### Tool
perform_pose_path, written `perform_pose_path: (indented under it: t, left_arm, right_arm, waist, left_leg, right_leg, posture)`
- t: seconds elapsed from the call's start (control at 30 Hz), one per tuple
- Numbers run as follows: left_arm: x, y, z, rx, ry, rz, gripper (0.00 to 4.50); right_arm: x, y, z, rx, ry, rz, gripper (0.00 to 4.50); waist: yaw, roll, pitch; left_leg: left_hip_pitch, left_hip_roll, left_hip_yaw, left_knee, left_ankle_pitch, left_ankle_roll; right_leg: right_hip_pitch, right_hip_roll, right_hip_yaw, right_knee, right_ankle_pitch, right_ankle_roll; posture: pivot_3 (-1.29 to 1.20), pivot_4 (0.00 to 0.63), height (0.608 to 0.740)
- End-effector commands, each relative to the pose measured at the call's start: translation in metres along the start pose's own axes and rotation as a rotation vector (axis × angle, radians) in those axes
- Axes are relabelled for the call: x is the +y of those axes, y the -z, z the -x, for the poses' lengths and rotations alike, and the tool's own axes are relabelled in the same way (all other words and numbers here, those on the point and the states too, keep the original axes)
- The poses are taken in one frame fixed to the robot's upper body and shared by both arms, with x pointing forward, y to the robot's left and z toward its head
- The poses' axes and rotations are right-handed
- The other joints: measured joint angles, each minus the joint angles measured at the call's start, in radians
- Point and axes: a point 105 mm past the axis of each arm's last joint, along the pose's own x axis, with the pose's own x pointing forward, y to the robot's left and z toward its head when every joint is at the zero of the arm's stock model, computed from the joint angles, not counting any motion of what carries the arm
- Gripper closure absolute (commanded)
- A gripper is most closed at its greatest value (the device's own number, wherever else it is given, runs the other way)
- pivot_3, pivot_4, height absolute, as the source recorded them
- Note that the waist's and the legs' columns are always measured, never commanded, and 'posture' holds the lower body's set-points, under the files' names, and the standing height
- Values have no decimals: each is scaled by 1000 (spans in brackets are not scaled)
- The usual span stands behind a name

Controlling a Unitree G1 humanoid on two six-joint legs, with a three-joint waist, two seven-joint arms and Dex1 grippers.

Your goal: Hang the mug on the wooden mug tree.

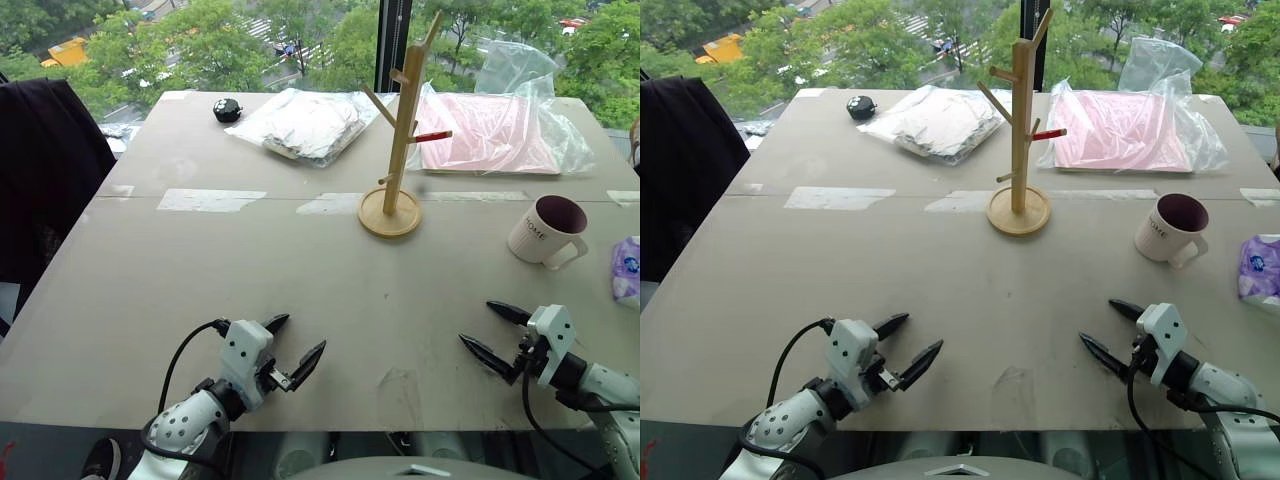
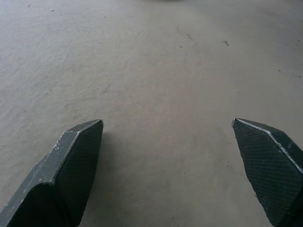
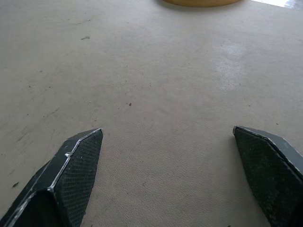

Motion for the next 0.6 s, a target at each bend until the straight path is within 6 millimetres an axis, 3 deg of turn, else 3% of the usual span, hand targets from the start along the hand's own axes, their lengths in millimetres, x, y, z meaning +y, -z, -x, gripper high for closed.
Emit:
perform_pose_path:
  t: [0.03,0.17,0.6]
  left_arm:
    - [1,-10,-4,-36,30,-33,0]
    - [12,-8,-5,-48,38,-40,0]
    - [13,-2,-8,-58,60,-48,0]
  right_arm:
    - [-2,-10,-2,-43,22,15,38]
    - [-2,-10,-7,-57,29,14,38]
    - [-7,-8,-7,-55,32,16,38]
  waist:
    - [0,0,0]
    - [1,0,0]
    - [0,0,0]
  left_leg:
    - [0,0,0,0,0,0]
    - [1,0,0,0,0,0]
    - [1,0,0,0,0,0]
  right_leg:
    - [0,0,0,0,0,0]
    - [0,1,0,1,0,0]
    - [0,0,0,0,0,0]
  posture:
    - [0,150,740]
    - [0,150,740]
    - [0,150,740]
